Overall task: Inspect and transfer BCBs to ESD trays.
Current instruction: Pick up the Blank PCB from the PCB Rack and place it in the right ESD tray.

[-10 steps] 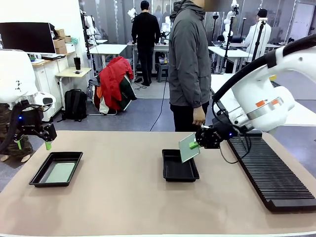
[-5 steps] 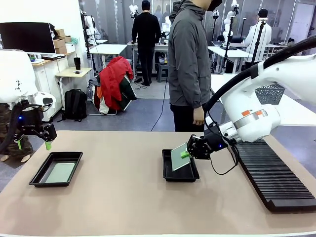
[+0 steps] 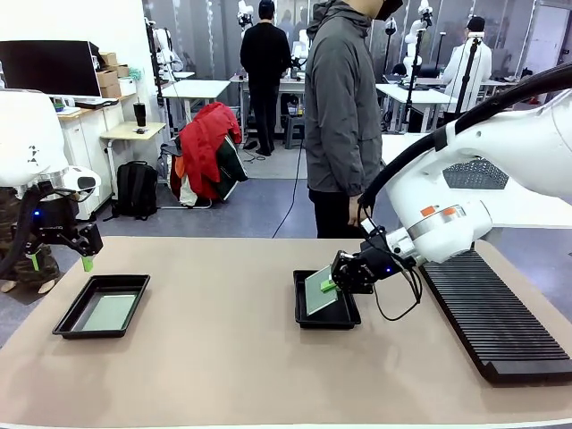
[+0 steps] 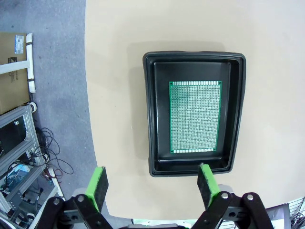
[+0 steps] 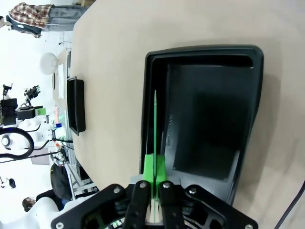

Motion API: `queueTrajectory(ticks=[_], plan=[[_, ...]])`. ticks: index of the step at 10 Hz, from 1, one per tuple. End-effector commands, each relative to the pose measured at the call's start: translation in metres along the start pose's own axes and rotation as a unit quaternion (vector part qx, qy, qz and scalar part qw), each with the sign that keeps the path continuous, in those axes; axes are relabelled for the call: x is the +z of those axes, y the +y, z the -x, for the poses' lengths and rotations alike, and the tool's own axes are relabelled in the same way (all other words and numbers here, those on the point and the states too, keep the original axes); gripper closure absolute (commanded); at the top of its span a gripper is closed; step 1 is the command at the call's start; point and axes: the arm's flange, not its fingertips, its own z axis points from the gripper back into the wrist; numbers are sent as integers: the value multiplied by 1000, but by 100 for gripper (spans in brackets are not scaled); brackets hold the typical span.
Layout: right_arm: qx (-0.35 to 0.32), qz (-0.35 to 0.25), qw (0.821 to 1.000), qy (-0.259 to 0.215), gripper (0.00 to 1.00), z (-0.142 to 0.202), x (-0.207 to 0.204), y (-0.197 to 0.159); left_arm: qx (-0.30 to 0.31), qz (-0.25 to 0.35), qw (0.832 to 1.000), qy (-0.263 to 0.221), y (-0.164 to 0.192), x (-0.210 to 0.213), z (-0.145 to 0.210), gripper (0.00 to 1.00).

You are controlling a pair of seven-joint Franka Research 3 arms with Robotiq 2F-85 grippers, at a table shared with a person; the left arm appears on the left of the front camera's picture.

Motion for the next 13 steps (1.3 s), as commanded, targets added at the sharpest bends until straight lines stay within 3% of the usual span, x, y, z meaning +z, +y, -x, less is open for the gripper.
queueTrajectory(ticks=[1,8,13], plan=[[-3,19,1000,-24,98,-1,-12,3,1,0,1000,1,1,0,0,0],[-10,46,999,-13,98,-8,-22,4,1,0,1000,1,1,0,0,0],[1,27,1000,-12,98,-5,-16,-1,1,0,1000,1,1,0,0,0]])
